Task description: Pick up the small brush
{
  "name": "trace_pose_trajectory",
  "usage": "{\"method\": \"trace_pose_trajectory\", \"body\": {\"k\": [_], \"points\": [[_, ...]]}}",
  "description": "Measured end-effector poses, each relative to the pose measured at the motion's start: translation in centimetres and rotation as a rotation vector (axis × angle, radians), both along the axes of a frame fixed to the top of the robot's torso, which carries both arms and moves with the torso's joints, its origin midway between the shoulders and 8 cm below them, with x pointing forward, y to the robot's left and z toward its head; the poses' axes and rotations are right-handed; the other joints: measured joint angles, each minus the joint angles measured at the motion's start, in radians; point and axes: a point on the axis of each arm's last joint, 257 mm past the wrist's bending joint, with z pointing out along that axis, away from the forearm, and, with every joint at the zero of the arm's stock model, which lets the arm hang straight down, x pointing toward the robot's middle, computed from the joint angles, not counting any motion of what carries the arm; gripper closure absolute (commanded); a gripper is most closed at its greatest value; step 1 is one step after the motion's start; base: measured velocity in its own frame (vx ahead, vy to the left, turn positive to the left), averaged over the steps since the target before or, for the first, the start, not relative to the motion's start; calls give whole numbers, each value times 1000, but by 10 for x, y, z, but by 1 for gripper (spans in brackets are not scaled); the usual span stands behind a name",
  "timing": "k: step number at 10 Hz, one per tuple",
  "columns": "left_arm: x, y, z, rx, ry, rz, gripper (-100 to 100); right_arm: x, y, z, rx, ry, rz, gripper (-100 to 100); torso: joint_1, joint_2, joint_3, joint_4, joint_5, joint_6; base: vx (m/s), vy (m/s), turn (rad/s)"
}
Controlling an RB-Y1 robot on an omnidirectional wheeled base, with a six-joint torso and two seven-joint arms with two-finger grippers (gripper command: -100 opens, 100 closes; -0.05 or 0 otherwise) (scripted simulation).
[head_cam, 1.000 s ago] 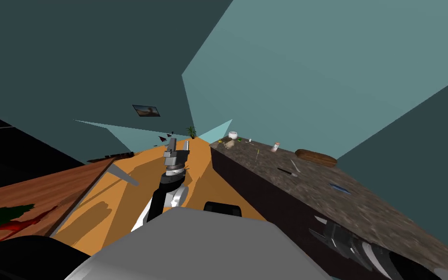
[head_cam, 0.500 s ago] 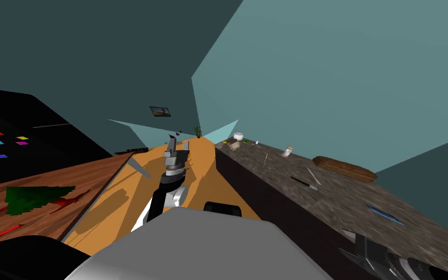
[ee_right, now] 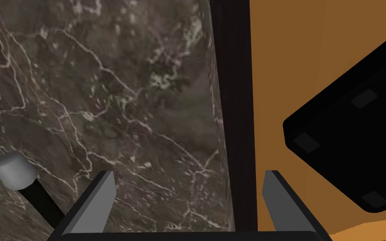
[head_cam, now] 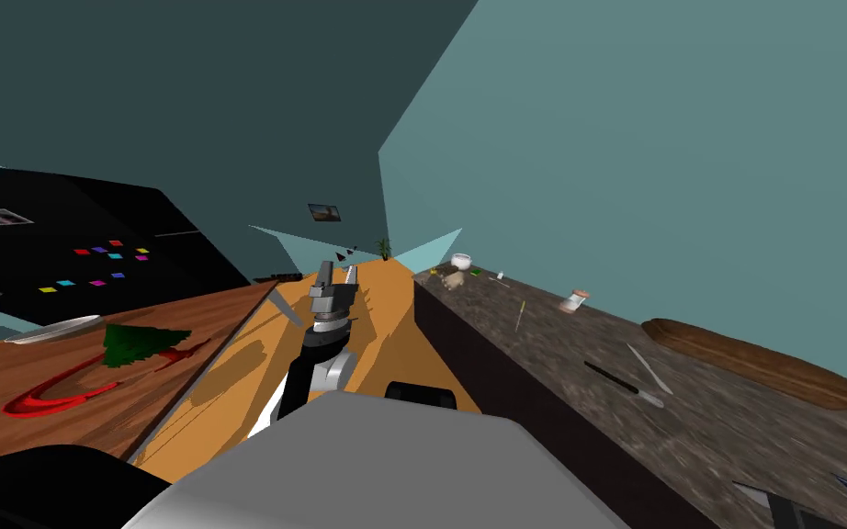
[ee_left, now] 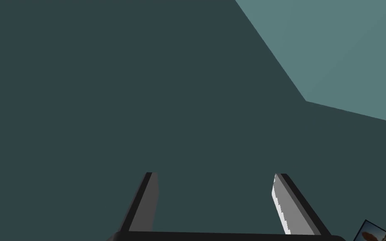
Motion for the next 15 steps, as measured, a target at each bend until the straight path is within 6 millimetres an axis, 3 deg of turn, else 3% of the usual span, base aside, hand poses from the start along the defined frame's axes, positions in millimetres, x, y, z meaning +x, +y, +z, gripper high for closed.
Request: {"method": "trace_pose_trajectory", "body": {"k": [4, 8, 9, 10, 15], "points": [[0, 0, 0, 0, 0, 0, 0, -22, -31, 10, -81, 72, -5, -100, -3, -1, 0, 0, -1, 0, 139, -68, 210], [0, 0, 0, 0, 0, 0, 0, -51, -45, 9, -118, 136, -7, -100, -5, -3, -2, -1, -2, 0, 150, -104, 172], [0, 0, 0, 0, 0, 0, 0, -51, -45, 9, -119, 137, -6, 0, -1, 2, 1, 0, -1, 1, 14, -13, 0], [0, 0, 0, 0, 0, 0, 0, -50, -45, 9, -119, 136, -6, -100, 2, 6, 3, 1, 0, 2, -38, -17, 140], [0, 0, 0, 0, 0, 0, 0, -52, -39, 1, -115, 141, -73, -100, 3, 16, 9, 4, 0, 2, -119, -39, 177]]}}
